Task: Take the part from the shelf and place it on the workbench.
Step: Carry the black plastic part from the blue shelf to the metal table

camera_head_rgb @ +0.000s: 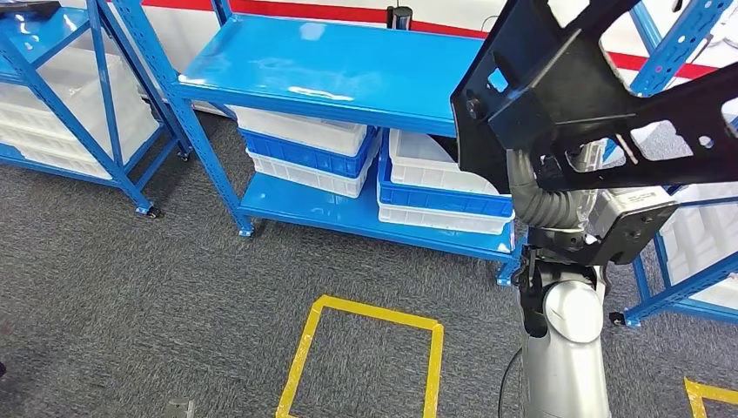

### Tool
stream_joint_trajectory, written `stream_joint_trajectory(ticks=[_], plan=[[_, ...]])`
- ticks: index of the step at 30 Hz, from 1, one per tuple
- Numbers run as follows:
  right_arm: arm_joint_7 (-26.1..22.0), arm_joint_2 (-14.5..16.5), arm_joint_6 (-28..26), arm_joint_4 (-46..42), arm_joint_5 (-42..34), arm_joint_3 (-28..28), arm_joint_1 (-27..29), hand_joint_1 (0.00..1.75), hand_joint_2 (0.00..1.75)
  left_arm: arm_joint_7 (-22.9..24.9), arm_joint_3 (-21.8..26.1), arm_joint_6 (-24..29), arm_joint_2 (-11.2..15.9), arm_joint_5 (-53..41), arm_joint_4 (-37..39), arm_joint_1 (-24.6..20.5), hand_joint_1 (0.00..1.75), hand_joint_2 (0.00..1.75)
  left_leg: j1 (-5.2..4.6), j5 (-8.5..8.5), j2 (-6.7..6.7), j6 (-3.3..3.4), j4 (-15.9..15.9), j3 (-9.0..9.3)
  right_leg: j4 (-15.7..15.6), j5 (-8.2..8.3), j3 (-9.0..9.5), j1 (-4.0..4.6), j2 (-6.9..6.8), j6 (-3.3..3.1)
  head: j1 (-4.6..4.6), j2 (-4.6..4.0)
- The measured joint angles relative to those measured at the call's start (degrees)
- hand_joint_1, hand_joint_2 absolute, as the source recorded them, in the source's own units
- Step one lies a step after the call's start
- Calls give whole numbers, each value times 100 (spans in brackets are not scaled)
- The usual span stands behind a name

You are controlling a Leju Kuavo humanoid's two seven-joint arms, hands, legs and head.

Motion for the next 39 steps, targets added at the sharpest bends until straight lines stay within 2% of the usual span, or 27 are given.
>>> stream_joint_trajectory(ticks=[1,3,4,6,7,8,10,11,12,13,14,16,18,19,21,22,24,26,27,28,29,31,33,34,35,37,39], plan=[[1,-2,-10,-1,4,-17,-3,175,175,1,1,-2,2,-4,0,-1,0,175,-1,60,-1,-36,42,-100,-444,17,326,-7,1,23,3,0],[3,-2,-32,-2,16,-43,2,175,175,4,2,-4,7,-19,0,0,0,175,-9,174,-2,-105,106,-221,-1153,-117,757,8,12,-47,-9,0],[4,-1,-39,-3,22,-55,6,175,175,7,3,-5,10,-25,0,2,0,175,-12,231,-4,-134,113,-249,-1315,-186,824,31,18,-102,-18,0],[7,-3,-46,-2,25,-81,15,175,175,11,4,-5,16,-32,2,12,0,175,8,282,-14,-187,110,-274,-1309,-133,739,20,8,-210,-28,0],[7,-2,-47,-2,25,-93,16,175,175,14,4,-5,20,-33,3,20,0,175,24,158,-21,-219,184,-306,-1297,-79,709,7,-1,-273,-34,0],[8,0,-47,-2,25,-103,17,175,175,15,4,-5,21,-33,5,25,0,175,36,-80,-28,-252,373,-363,-1296,-14,669,-10,-10,-333,-39,0],[11,3,-51,-2,32,-117,19,175,175,16,4,-5,20,-34,8,28,0,175,49,-713,-35,-306,1074,-532,-1288,122,556,-5,-15,-401,-47,0],[16,3,-58,-2,43,-125,22,175,175,16,4,-6,20,-37,9,25,0,175,51,-925,-38,-322,1463,-603,-1280,185,481,6,-14,-407,-49,0],[25,2,-69,-1,58,-133,25,175,175,16,4,-7,21,-41,9,21,0,175,51,-1009,-40,-327,1745,-619,-1268,241,398,15,-14,-403,-49,0],[41,-1,-80,-1,79,-144,27,175,175,16,4,-13,22,-46,9,18,0,175,51,-974,-43,-322,1854,-550,-1251,292,315,21,-14,-394,-49,0],[60,-5,-88,-1,102,-159,27,175,175,16,4,-21,22,-50,9,14,0,175,51,-860,-48,-305,1751,-378,-1231,340,234,23,-14,-379,-49,0],[92,-15,-96,-2,146,-200,25,175,175,16,4,-55,25,-63,7,-5,0,175,45,-687,-74,-245,1051,204,-1201,429,96,31,-9,-339,-49,0],[104,-26,-104,-5,174,-254,20,175,175,13,3,-97,33,-91,4,-33,0,175,18,-725,-109,-186,337,671,-1202,523,13,42,-12,-273,-43,0],[108,-32,-109,-5,180,-281,23,175,175,13,3,-111,36,-105,3,-43,0,175,-6,-760,-120,-158,166,759,-1216,572,-12,38,-15,-230,-43,0],[111,-58,-123,-3,182,-346,41,175,175,13,2,-130,39,-129,4,-48,0,175,-27,-677,-108,-79,85,734,-1240,646,-50,33,-14,-150,-39,0],[113,-80,-133,-1,183,-385,53,175,175,14,2,-137,38,-141,4,-54,0,175,-26,-617,-93,-33,54,703,-1197,599,-98,36,-8,-134,-38,0],[110,-136,-156,3,192,-463,71,175,175,12,2,-170,39,-163,4,-73,0,175,-11,-489,-61,63,6,600,-801,255,-273,53,4,-171,-11,0],[104,-186,-179,10,219,-532,105,175,175,9,3,-208,44,-180,4,-90,0,175,-34,-378,-51,105,13,448,-59,-199,-483,53,8,-227,12,0],[101,-204,-187,14,231,-563,132,175,175,7,3,-218,44,-184,4,-93,0,175,-45,-321,-48,106,17,369,245,-313,-531,54,8,-220,12,0],[101,-218,-194,19,243,-589,155,175,175,5,3,-227,43,-190,4,-96,0,175,-55,-265,-44,106,22,292,393,-322,-500,54,8,-192,12,0],[101,-228,-198,24,248,-607,172,175,175,4,2,-233,42,-191,4,-97,0,175,-63,-210,-40,102,28,218,328,-232,-368,55,7,-150,13,0],[99,-240,-206,28,263,-627,181,175,175,-6,2,-238,37,-204,4,-103,0,175,-76,-114,-35,78,45,93,-350,-12,150,64,7,-111,13,0],[94,-243,-231,29,323,-638,181,175,175,-54,-1,-202,32,-268,4,-115,0,175,-92,-25,-33,32,52,11,-1157,3,666,102,12,-162,4,0],[90,-246,-256,29,373,-646,182,175,175,-84,-3,-172,31,-313,4,-120,0,175,-96,19,-34,5,47,-11,-1379,-30,785,120,14,-198,2,0],[85,-251,-288,30,432,-656,184,175,175,-107,-5,-139,29,-359,4,-125,0,175,-96,65,-41,-23,36,-24,-1462,-29,811,138,14,-227,-5,0],[79,-261,-354,36,536,-681,186,175,175,-116,-8,-102,39,-407,4,-130,0,175,-87,54,-68,-88,71,-69,-1465,43,762,80,-12,-296,-8,0],[77,-262,-393,45,593,-701,185,175,175,-108,-8,-101,46,-419,4,-135,0,175,-56,-272,-87,-176,396,-186,-1477,121,728,26,-64,-383,-35,0]])
